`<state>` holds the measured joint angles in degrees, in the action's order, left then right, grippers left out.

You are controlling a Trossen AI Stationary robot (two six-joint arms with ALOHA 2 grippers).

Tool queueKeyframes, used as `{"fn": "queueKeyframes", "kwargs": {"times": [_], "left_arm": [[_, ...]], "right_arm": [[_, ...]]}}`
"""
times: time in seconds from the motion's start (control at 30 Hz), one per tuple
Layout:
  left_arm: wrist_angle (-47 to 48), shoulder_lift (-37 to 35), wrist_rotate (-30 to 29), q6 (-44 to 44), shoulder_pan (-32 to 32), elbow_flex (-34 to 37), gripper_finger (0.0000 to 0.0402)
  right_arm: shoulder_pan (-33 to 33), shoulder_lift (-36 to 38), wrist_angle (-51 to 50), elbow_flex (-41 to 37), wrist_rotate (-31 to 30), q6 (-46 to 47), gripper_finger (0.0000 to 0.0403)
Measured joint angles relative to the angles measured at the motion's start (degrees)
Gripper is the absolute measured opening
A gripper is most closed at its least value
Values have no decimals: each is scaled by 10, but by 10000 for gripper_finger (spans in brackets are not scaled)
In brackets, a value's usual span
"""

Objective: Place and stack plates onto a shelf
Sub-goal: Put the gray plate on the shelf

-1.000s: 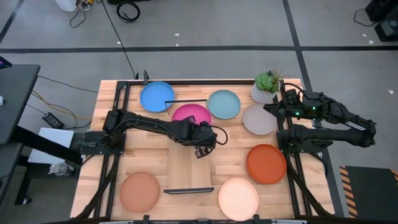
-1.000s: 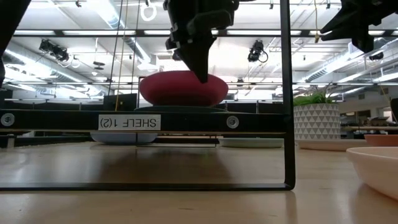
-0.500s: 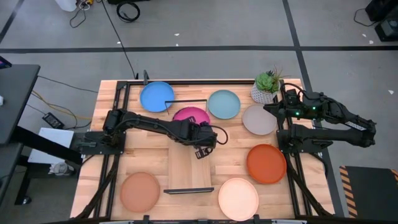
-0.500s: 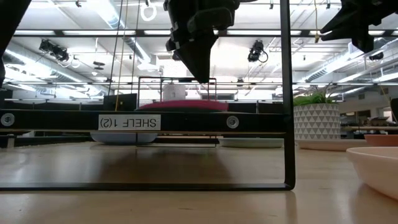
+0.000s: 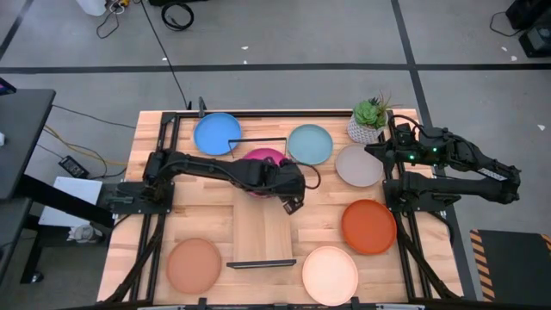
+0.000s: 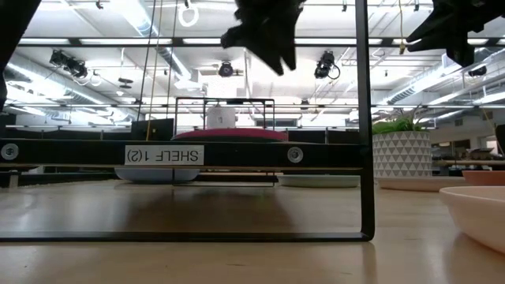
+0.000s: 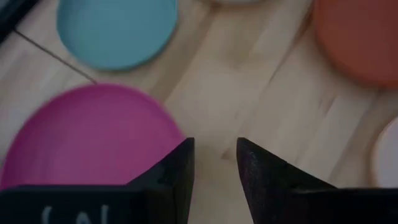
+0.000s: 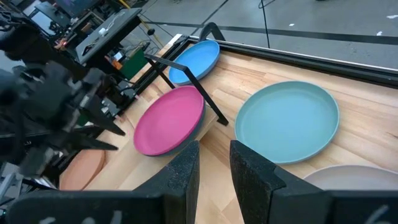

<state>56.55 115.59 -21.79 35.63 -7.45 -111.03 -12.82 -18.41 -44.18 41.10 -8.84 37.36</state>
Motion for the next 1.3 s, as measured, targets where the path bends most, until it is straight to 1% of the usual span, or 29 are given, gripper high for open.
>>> {"fn": "queueKeyframes", "kwargs": {"times": [0.13,0.23,0.33,0.53,0.67,0.87,0.97,1.1,1.13,1.3], "left_arm": [[-15,0,-6,-5,7,-35,121],[-35,-1,-19,-35,11,-53,121],[-54,-1,-20,-61,13,-53,121],[-107,-1,-18,-73,28,-53,121],[-155,-13,13,-150,34,-53,121],[-135,-58,26,-223,8,-52,121],[-103,-89,13,-266,-11,-52,121],[-42,-135,-9,-297,-31,-28,121],[-42,-151,-9,-302,-34,-15,121],[-63,-249,-10,-301,-47,100,121]], "right_arm": [[0,0,0,0,0,0,95],[0,0,0,0,0,0,95],[0,0,0,0,0,0,95],[0,0,0,0,0,0,95],[0,0,0,0,0,0,95],[0,0,1,0,0,1,95],[0,0,20,0,0,10,95],[0,0,62,0,0,21,95],[0,0,76,0,0,21,95],[0,-1,156,0,-1,21,95]]}}
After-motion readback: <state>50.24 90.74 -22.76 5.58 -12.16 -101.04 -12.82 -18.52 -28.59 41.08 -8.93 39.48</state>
